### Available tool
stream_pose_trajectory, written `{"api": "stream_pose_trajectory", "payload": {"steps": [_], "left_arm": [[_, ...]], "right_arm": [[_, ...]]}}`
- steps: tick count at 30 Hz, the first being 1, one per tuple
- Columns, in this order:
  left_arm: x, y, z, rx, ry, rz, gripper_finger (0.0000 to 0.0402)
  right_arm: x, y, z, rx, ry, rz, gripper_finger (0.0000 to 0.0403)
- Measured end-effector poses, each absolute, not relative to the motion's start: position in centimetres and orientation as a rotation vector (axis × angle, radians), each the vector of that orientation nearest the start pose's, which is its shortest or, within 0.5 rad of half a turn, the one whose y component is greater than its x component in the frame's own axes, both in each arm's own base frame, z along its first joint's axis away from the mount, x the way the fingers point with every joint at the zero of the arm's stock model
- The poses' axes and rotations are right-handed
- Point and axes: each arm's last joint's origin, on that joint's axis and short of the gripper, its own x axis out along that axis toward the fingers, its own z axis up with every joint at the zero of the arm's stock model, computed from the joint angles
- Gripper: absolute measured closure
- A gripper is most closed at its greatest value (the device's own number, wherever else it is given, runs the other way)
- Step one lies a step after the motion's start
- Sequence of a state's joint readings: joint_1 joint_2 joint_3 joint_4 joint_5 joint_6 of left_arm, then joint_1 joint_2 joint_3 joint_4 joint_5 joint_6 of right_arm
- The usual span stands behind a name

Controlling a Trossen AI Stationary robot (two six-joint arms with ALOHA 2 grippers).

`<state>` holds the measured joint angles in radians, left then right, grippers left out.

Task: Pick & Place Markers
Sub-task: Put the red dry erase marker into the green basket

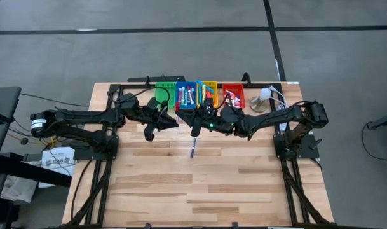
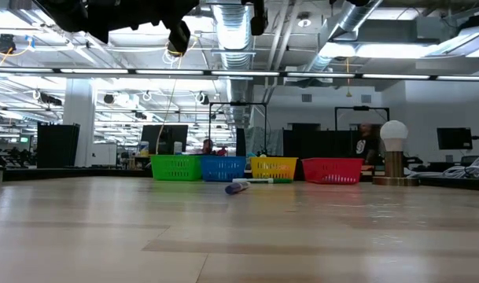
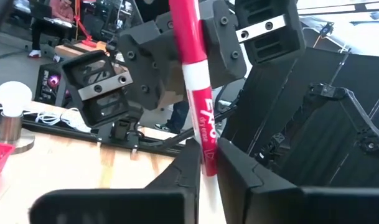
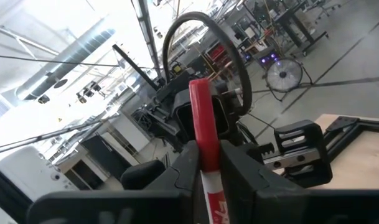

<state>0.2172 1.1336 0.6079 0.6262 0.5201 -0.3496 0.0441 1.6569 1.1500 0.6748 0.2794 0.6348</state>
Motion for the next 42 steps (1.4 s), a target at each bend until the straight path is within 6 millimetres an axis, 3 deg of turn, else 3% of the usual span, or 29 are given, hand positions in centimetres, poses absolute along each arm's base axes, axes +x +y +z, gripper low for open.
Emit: {"api": "stream_pose_trajectory", "payload": {"steps": [8, 15, 22, 35, 42], "left_arm": [[24.0, 3.9, 28.1, -0.296, -0.043, -0.311, 0.0354], [24.0, 3.9, 28.1, -0.295, -0.043, -0.312, 0.0373], [24.0, 3.9, 28.1, -0.292, -0.043, -0.323, 0.0358], [23.9, 3.9, 28.2, -0.289, -0.053, -0.318, 0.0362], [23.9, 4.1, 28.2, -0.306, -0.044, -0.315, 0.0364]], "right_arm": [[38.0, 0.9, 31.6, 0.67, -0.24, -0.178, 0.0348], [38.0, 1.0, 31.6, 0.624, -0.233, -0.175, 0.0347], [38.0, 1.3, 31.6, 0.576, -0.206, -0.106, 0.0338], [38.2, 1.6, 30.6, 0.529, -0.097, -0.122, 0.0205], [38.2, 1.6, 30.5, 0.521, -0.093, -0.124, 0.0173]]}}
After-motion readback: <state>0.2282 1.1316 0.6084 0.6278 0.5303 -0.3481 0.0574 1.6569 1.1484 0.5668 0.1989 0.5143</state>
